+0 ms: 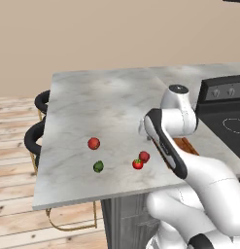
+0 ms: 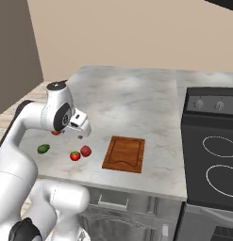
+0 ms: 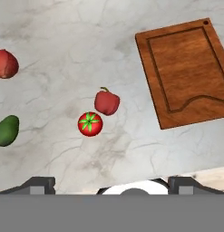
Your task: Place the avocado, onion, tomato, and bell pepper on the cutting board.
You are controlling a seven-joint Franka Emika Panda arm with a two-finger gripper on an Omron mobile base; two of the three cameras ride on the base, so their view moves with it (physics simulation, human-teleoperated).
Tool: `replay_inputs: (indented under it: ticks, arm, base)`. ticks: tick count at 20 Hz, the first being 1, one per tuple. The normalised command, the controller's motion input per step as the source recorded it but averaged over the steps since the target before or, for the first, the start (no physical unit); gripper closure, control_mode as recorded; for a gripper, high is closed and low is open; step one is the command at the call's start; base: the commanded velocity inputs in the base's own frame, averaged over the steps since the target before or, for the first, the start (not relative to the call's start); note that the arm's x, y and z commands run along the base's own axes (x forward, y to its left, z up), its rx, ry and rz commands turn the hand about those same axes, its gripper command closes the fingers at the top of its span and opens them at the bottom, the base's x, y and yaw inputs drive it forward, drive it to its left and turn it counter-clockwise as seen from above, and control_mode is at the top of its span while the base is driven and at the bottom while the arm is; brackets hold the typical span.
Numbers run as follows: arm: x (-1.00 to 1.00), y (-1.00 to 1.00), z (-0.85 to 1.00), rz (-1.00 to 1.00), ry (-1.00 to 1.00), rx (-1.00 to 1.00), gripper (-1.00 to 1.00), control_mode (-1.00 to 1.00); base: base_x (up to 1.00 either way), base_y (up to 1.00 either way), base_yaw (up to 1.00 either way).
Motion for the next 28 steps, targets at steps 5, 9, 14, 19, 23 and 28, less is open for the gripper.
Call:
replay_inputs:
  ticks: [5, 9, 14, 19, 23, 28]
  arm:
    - [0.1, -0.04, -0.44, -0.14, -0.05, 0.09, -1.0, -1.0]
    - [0.16, 0.0, -0.37, -0.14, -0.06, 0.11, -1.0, -1.0]
    - [0.27, 0.0, -0.25, -0.09, -0.05, 0.05, -1.0, -1.0]
    - [0.32, 0.0, -0.22, -0.06, -0.03, 0.0, -1.0, -1.0]
    - [0.34, 0.0, -0.25, -0.04, 0.0, 0.0, -1.0, -1.0]
    - [0.29, 0.03, -0.24, -0.03, 0.0, 0.0, -1.0, -1.0]
  base:
    - [0.0, 0.0, 0.0]
    - [0.0, 0.0, 0.0]
    - [0.0, 0.0, 0.0]
    - [0.0, 0.0, 0.0]
    - [0.0, 0.0, 0.0]
    - [0.0, 0.0, 0.0]
